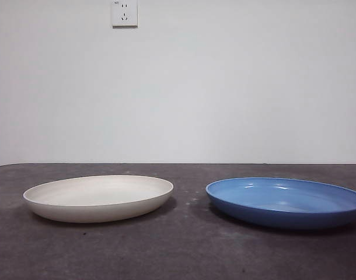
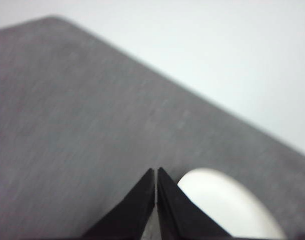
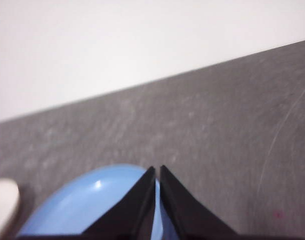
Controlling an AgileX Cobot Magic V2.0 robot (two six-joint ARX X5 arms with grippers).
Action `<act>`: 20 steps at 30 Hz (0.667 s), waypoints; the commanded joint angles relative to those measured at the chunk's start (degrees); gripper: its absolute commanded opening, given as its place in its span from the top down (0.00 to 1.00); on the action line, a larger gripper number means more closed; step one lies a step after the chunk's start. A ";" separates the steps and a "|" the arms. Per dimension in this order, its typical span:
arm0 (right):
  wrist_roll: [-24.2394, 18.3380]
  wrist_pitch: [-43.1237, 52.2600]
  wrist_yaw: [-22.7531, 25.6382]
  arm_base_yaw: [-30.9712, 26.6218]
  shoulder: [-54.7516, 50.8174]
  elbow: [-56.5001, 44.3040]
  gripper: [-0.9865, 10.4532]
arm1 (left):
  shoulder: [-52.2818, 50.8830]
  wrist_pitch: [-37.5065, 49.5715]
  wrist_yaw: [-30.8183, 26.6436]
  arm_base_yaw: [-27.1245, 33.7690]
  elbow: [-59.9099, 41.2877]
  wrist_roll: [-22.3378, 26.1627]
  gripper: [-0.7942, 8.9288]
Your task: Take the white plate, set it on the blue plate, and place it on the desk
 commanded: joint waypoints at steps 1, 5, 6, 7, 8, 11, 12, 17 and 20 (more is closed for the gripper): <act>2.93 0.87 1.75 -0.09 -0.02 4.24 0.91 | 0.66 -0.02 0.31 0.15 4.42 -1.46 0.91; 2.58 0.17 3.08 -0.09 1.46 10.03 0.91 | 3.28 -1.92 0.31 0.15 10.29 -0.39 0.91; 2.16 -0.15 3.08 -0.09 2.25 11.82 0.91 | 4.20 -2.29 0.31 0.15 11.93 0.61 0.91; 1.33 -0.59 3.04 -0.09 3.21 13.70 0.91 | 5.20 -2.64 0.31 0.15 13.64 1.68 0.91; 0.68 -1.05 3.04 -0.07 4.13 15.37 0.91 | 6.10 -3.08 0.31 0.15 15.10 2.58 0.91; -1.42 -3.52 2.78 -0.07 7.67 21.20 0.91 | 9.46 -5.31 0.33 0.15 20.04 5.09 0.91; -2.16 -4.61 2.51 -0.07 9.11 23.23 0.91 | 10.80 -6.34 0.48 0.15 21.73 5.84 0.91; -6.80 -13.03 -0.15 -0.02 16.74 33.53 0.91 | 17.84 -10.88 6.58 0.15 29.00 9.75 0.91; -10.03 -20.17 -4.02 -0.02 21.88 39.80 0.91 | 22.29 -14.99 10.12 0.15 33.42 12.17 0.91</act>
